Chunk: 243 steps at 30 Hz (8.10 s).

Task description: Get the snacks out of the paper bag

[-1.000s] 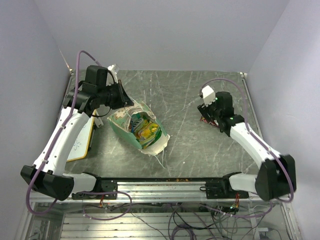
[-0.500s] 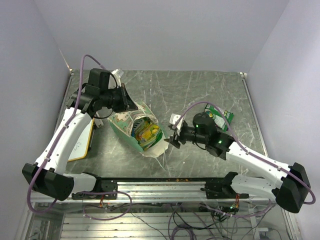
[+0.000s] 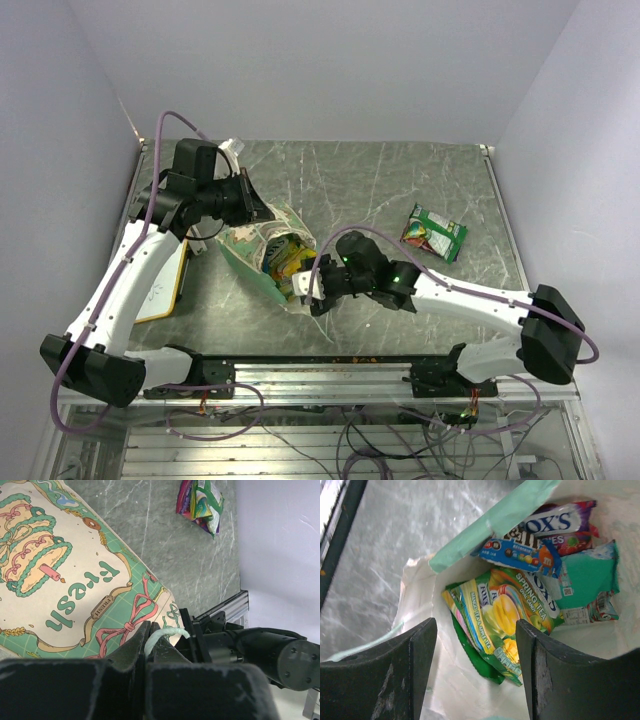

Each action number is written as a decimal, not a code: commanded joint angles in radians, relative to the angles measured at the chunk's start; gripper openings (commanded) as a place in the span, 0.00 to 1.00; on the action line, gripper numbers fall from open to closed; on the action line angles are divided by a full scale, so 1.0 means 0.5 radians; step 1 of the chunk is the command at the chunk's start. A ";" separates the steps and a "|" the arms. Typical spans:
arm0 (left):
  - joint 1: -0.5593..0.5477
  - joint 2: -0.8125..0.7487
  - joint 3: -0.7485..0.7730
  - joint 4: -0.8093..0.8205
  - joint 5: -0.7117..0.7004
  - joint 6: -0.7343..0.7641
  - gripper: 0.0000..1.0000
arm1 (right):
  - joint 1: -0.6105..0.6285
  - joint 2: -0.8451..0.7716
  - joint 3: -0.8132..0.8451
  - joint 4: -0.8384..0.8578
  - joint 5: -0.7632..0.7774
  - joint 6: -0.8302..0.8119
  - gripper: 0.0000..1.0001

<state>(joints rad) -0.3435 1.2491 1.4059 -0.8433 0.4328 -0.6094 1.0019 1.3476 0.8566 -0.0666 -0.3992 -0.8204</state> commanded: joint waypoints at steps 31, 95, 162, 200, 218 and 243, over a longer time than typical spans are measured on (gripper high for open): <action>-0.006 -0.018 0.087 -0.100 -0.012 0.011 0.07 | 0.012 0.592 0.060 0.365 0.400 -0.855 0.54; 0.043 0.180 0.258 -0.075 -0.235 0.156 0.07 | -0.869 -0.355 0.705 -1.036 1.627 0.315 0.00; 0.046 0.104 0.238 -0.129 -0.224 0.207 0.07 | -1.293 1.907 2.132 -2.197 2.545 3.167 0.22; 0.043 0.011 -0.002 0.036 0.125 0.077 0.07 | 0.039 -0.322 0.063 -0.276 -0.017 -0.222 0.72; 0.043 0.020 0.041 -0.028 0.143 0.141 0.07 | 0.144 0.434 0.226 -0.163 0.292 -0.845 0.55; 0.043 0.033 0.089 -0.213 0.217 0.175 0.07 | -0.004 0.727 0.138 0.357 0.260 -0.893 0.55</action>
<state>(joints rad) -0.3279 1.2716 1.4006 -0.9047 0.5209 -0.5514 1.0275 1.6890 0.9386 0.0105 -0.2657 -1.2346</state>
